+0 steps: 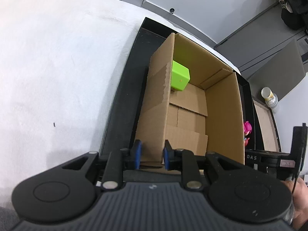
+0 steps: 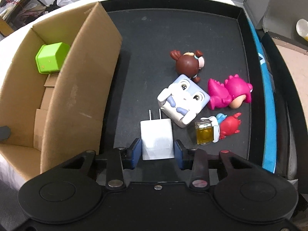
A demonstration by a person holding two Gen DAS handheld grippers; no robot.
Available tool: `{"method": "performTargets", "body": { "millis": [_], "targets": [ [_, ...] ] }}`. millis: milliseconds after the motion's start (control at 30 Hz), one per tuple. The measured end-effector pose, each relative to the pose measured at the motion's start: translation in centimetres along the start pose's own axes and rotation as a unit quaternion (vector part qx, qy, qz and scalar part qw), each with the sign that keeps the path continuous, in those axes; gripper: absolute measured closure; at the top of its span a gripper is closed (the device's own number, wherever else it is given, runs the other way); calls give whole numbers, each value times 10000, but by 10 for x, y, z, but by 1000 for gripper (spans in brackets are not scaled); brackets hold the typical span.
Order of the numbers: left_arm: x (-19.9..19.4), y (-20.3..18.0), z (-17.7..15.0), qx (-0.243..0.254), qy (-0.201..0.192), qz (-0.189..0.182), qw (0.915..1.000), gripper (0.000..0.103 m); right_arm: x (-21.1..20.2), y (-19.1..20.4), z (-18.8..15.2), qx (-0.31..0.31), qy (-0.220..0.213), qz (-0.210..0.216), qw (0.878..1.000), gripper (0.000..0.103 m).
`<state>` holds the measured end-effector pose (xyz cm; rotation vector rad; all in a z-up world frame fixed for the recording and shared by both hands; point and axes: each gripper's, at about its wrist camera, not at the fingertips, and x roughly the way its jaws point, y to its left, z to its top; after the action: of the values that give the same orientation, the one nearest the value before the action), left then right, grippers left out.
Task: Organize rigid objects
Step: 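Move the right gripper to the white charger and close on it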
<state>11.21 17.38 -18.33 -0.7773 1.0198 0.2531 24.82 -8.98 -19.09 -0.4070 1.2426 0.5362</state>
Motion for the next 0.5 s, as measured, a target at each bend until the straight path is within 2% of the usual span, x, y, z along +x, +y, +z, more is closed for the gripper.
{"method": "performTargets", "body": {
  "millis": [500],
  "targets": [
    [-2, 2, 0, -22, -1, -40, 10000, 81, -39, 0, -1, -17, -197, -141, 9997, 70]
  ]
}}
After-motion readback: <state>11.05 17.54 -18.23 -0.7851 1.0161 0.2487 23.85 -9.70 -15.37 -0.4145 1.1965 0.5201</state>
